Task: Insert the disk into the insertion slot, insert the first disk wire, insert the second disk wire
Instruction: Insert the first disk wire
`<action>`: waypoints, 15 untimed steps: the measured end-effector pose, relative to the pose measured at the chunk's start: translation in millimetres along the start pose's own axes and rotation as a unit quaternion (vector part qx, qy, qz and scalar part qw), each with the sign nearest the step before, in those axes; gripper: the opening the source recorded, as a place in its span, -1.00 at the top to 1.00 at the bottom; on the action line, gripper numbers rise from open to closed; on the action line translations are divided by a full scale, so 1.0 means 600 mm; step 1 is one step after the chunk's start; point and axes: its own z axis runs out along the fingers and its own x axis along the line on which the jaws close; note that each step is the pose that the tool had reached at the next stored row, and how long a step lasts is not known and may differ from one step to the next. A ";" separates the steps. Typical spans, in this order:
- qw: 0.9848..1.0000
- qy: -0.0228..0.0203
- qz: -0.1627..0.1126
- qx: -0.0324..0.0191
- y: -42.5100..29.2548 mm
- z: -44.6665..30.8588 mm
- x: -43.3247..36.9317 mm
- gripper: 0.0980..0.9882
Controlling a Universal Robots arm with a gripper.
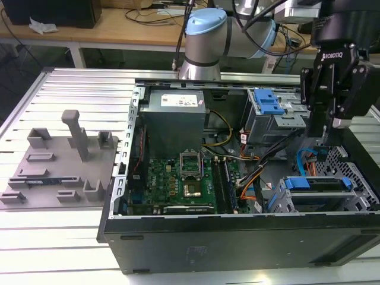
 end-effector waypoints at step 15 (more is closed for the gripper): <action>1.000 -0.002 0.027 0.013 -0.070 0.007 -0.016 0.10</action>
